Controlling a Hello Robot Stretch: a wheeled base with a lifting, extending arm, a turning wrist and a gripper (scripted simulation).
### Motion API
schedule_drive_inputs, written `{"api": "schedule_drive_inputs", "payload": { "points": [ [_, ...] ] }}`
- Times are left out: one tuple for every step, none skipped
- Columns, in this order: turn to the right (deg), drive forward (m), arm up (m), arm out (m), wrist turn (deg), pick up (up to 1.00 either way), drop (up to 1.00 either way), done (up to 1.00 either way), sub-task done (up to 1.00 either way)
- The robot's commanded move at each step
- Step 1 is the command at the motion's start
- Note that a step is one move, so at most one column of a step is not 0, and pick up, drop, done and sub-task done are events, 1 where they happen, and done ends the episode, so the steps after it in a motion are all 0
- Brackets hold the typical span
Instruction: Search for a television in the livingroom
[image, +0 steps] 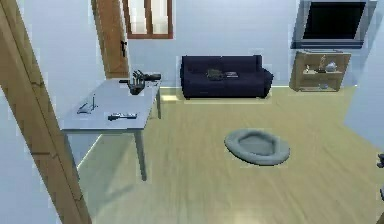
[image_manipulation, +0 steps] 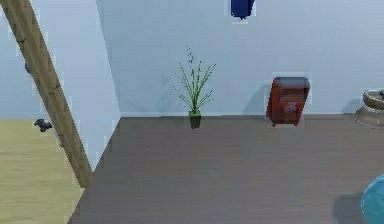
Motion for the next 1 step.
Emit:
{"api": "schedule_drive_inputs", "payload": {
  "points": [
    [0.0,1.00,0.00,0.00,0.0,0.00,0.00,0.00,0.00]
  ]
}}
